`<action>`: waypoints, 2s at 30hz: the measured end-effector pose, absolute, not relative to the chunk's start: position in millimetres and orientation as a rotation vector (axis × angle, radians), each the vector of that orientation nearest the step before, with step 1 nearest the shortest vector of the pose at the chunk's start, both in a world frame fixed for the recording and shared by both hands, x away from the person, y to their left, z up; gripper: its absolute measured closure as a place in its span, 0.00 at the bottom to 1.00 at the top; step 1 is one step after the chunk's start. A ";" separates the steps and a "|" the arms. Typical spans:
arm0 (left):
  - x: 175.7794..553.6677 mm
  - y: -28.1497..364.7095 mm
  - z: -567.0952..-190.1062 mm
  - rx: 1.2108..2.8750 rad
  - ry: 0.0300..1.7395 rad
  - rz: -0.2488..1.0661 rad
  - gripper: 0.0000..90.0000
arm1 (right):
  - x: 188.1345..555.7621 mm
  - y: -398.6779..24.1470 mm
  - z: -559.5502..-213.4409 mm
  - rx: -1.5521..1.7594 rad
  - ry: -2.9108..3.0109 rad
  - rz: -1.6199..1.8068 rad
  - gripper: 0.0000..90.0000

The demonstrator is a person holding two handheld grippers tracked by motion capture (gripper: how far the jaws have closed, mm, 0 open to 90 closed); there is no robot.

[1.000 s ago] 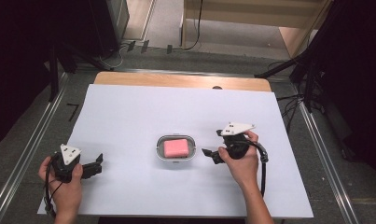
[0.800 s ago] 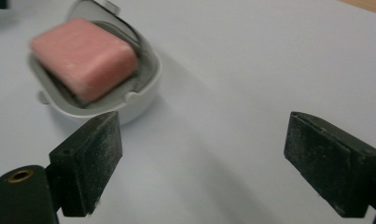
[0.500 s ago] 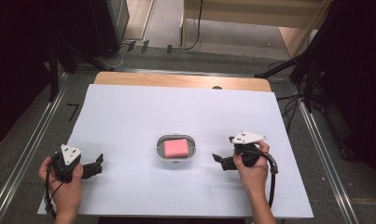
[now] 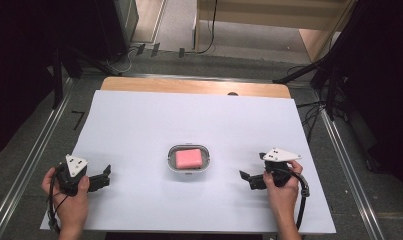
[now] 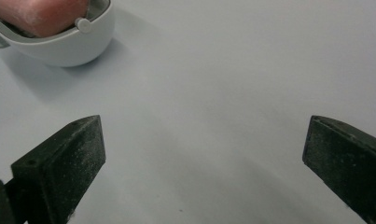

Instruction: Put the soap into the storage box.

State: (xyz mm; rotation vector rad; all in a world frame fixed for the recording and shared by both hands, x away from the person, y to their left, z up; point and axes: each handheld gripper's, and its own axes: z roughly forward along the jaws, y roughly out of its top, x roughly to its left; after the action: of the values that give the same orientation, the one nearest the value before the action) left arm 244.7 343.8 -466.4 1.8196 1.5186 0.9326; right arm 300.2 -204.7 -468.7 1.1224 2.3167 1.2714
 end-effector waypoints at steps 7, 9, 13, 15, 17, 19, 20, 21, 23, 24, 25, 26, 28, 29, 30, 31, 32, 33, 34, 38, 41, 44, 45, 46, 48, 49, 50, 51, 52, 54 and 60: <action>244.4 343.3 -466.2 1.827 1.516 0.936 0.00 | 294.1 -219.3 -473.2 1.162 2.289 1.271 0.00; 244.3 343.0 -466.3 1.830 1.513 0.937 0.00 | 291.7 -225.6 -474.3 1.175 2.275 1.268 0.00; 244.2 342.9 -466.3 1.830 1.511 0.940 0.00 | 286.5 -239.4 -477.6 1.214 2.250 1.260 0.00; 244.2 342.6 -466.3 1.829 1.513 0.942 0.00 | 284.3 -245.9 -478.9 1.226 2.235 1.262 0.00; 244.2 342.6 -466.3 1.830 1.513 0.942 0.00 | 281.6 -252.1 -479.2 1.242 2.220 1.262 0.00; 244.1 342.6 -466.3 1.830 1.513 0.942 0.00 | 279.6 -257.8 -479.4 1.247 2.210 1.263 0.00; 244.1 342.6 -466.3 1.829 1.512 0.942 0.00 | 277.8 -261.5 -479.6 1.260 2.203 1.265 0.00; 243.9 342.7 -466.3 1.829 1.511 0.941 0.00 | 276.8 -263.7 -480.0 1.267 2.195 1.265 0.00; 243.9 342.6 -466.2 1.831 1.508 0.942 0.00 | 275.6 -266.6 -480.3 1.269 2.191 1.261 0.00; 243.9 342.6 -466.2 1.832 1.508 0.942 0.00 | 272.5 -272.6 -480.9 1.281 2.185 1.253 0.00; 243.9 342.6 -466.3 1.831 1.508 0.942 0.00 | 271.1 -275.1 -481.6 1.287 2.181 1.248 0.00; 243.9 342.6 -466.2 1.831 1.508 0.942 0.00 | 270.3 -277.2 -482.2 1.289 2.177 1.243 0.00; 243.8 342.7 -466.2 1.831 1.507 0.942 0.00 | 267.9 -282.7 -483.6 1.301 2.171 1.235 0.00; 243.8 342.6 -466.2 1.831 1.507 0.942 0.00 | 266.5 -285.7 -484.5 1.313 2.162 1.234 0.00; 243.8 342.6 -466.2 1.831 1.507 0.942 0.00 | 265.7 -287.5 -485.0 1.317 2.159 1.237 0.00; 243.8 342.7 -466.2 1.831 1.507 0.942 0.00 | 264.7 -290.2 -485.3 1.320 2.157 1.231 0.00; 243.8 342.7 -466.2 1.831 1.507 0.942 0.00 | 263.5 -292.4 -485.7 1.329 2.152 1.228 0.00; 243.8 342.7 -466.2 1.829 1.506 0.939 0.00 | 262.6 -294.9 -486.2 1.330 2.143 1.229 0.00; 243.7 342.7 -466.1 1.829 1.507 0.940 0.00 | 261.2 -297.4 -486.3 1.335 2.141 1.231 0.00; 243.7 342.8 -466.1 1.829 1.506 0.938 0.00 | 255.8 -306.8 -486.3 1.352 2.119 1.226 0.00; 243.8 343.0 -466.2 1.825 1.505 0.938 0.00 | 253.4 -311.4 -486.6 1.358 2.106 1.230 0.00; 243.8 343.2 -466.2 1.825 1.504 0.938 0.00 | 247.9 -321.4 -486.5 1.377 2.079 1.234 0.00; 243.8 343.2 -466.2 1.825 1.504 0.938 0.00 | 247.9 -321.4 -486.5 1.377 2.079 1.234 0.00; 243.7 343.3 -466.1 1.824 1.504 0.937 0.00 | 247.0 -322.4 -486.4 1.386 2.075 1.234 0.00; 243.6 343.2 -466.1 1.821 1.505 0.936 0.00 | 242.7 -331.1 -486.5 1.397 2.049 1.239 0.00; 243.6 343.2 -466.1 1.821 1.505 0.936 0.00 | 242.7 -331.1 -486.5 1.397 2.049 1.239 0.00; 243.5 343.3 -466.1 1.820 1.505 0.936 0.00 | 241.0 -333.5 -486.5 1.409 2.039 1.240 0.00; 243.5 343.3 -466.1 1.820 1.505 0.936 0.00 | 238.3 -338.1 -486.3 1.420 2.021 1.246 0.00; 243.5 343.3 -466.1 1.820 1.504 0.936 0.00 | 238.3 -338.1 -486.3 1.420 2.021 1.246 0.00; 243.3 343.2 -466.1 1.820 1.502 0.937 0.00 | 235.2 -343.8 -486.5 1.428 2.006 1.253 0.00; 243.0 343.4 -466.0 1.819 1.502 0.939 0.00 | 230.8 -350.6 -487.4 1.434 1.971 1.283 0.00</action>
State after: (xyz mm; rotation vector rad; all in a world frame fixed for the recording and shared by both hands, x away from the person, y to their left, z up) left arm 243.0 343.4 -466.0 1.8192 1.5019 0.9390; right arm 230.8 -350.6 -487.4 1.4343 1.9712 1.2827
